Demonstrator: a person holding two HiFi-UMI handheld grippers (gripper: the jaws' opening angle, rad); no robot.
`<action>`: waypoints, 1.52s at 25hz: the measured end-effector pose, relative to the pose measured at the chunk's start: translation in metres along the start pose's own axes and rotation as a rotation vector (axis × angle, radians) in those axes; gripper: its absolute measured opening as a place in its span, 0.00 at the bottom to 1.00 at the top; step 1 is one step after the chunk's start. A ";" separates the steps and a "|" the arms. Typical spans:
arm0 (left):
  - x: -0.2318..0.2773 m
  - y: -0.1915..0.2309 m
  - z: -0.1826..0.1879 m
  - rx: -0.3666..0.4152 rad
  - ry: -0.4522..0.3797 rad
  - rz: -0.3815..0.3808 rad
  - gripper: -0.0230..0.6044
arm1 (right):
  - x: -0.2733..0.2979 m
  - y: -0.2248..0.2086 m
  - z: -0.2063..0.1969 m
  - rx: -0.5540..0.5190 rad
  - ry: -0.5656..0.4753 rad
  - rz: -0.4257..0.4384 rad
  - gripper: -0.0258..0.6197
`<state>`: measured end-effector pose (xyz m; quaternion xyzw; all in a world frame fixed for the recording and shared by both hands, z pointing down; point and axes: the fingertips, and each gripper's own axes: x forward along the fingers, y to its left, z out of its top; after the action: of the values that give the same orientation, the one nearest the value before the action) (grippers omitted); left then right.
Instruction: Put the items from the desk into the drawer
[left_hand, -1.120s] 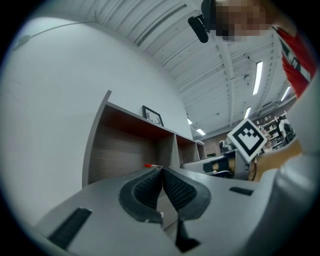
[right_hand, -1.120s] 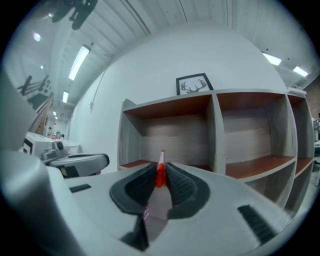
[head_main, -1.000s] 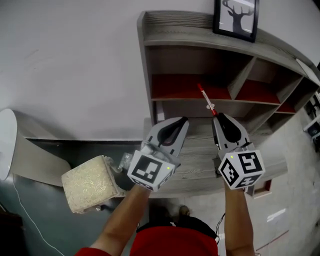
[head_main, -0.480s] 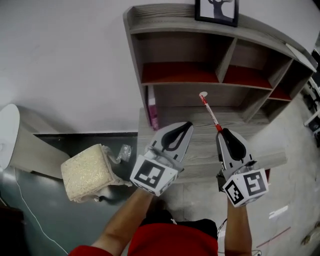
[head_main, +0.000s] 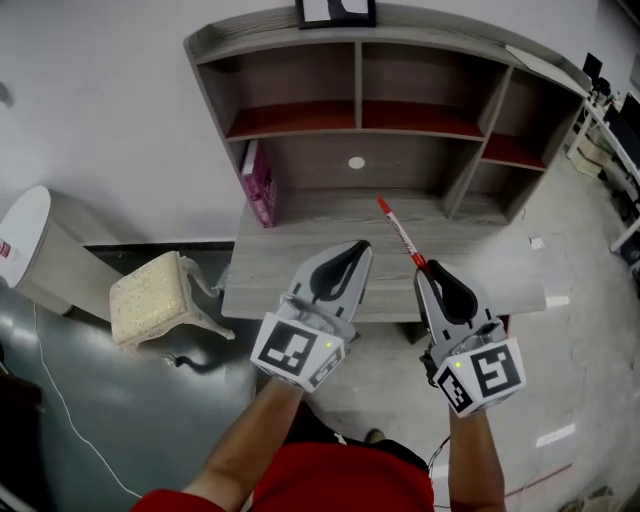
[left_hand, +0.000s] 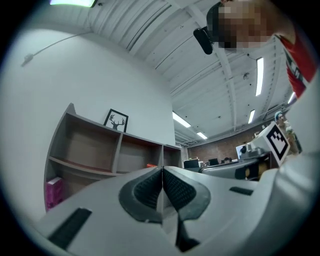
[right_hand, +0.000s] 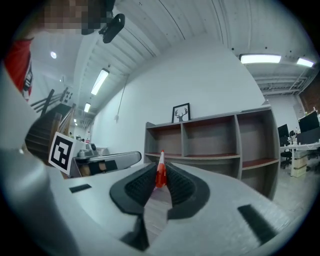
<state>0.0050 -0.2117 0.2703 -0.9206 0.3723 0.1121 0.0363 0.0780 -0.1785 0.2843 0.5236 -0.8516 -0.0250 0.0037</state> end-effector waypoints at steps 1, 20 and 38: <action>0.000 -0.017 -0.001 -0.001 -0.001 0.009 0.05 | -0.015 -0.006 -0.002 -0.004 0.002 0.008 0.13; 0.005 -0.201 -0.076 -0.027 0.061 -0.081 0.05 | -0.219 -0.091 -0.104 -0.021 0.113 -0.126 0.13; 0.054 -0.276 -0.134 -0.014 0.096 0.057 0.05 | -0.306 -0.194 -0.243 -0.140 0.317 0.043 0.14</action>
<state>0.2577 -0.0697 0.3835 -0.9141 0.3991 0.0715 0.0087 0.3974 -0.0023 0.5245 0.5012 -0.8475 -0.0014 0.1749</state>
